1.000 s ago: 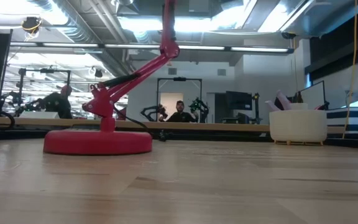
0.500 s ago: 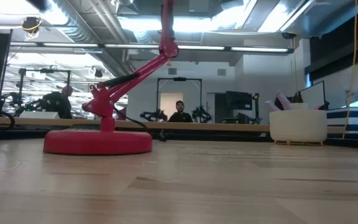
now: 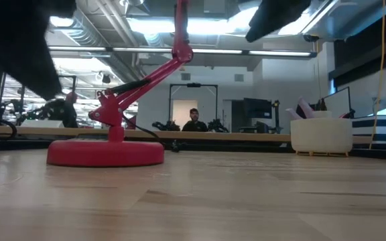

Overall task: Screw lightbulb
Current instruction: Remove the light bulb from the lamp

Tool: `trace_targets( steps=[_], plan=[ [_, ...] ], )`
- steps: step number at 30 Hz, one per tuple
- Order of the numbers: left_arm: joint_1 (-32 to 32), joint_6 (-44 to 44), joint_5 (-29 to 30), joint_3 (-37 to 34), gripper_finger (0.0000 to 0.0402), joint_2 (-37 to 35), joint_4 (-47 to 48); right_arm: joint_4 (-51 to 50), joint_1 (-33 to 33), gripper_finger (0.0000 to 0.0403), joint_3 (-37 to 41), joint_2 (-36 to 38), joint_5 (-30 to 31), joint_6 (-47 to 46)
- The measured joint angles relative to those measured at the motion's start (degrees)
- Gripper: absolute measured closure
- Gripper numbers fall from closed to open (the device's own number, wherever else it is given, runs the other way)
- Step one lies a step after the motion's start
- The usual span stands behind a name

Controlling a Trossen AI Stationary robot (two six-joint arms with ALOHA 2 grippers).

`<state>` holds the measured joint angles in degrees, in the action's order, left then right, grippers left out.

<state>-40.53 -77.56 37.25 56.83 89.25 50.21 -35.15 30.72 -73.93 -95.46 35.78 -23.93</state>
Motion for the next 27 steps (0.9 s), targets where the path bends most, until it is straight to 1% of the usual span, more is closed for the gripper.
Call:
trace_targets(
  steps=[3,6,10,15,18,22,27],
  plan=[
    [2.1,0.7,1.3,-4.6,0.0073,0.0,-6.8,5.7,0.0,0.004,3.5,0.0,-0.1,1.9],
    [4.2,3.1,1.4,-9.1,0.0073,0.0,-12.4,6.9,0.0,0.004,5.8,0.0,-0.3,3.6],
    [6.4,6.0,1.6,-14.9,0.0073,0.0,-21.9,13.4,-0.3,0.004,10.2,0.1,2.3,5.5],
    [7.7,11.6,2.0,-19.4,0.0073,-0.2,-33.5,22.3,-0.9,0.004,15.9,0.1,2.5,6.2],
    [7.7,12.2,1.7,-19.7,0.0073,-0.2,-33.6,23.1,-0.7,0.004,17.3,0.1,1.9,6.6],
    [7.7,16.6,1.0,-19.8,0.0073,-0.2,-35.4,19.8,-0.7,0.004,17.6,0.1,1.7,7.7],
    [7.7,18.0,0.2,-19.8,0.0073,-0.1,-36.1,19.6,-0.7,0.004,17.6,0.1,1.7,7.7]
  ],
)
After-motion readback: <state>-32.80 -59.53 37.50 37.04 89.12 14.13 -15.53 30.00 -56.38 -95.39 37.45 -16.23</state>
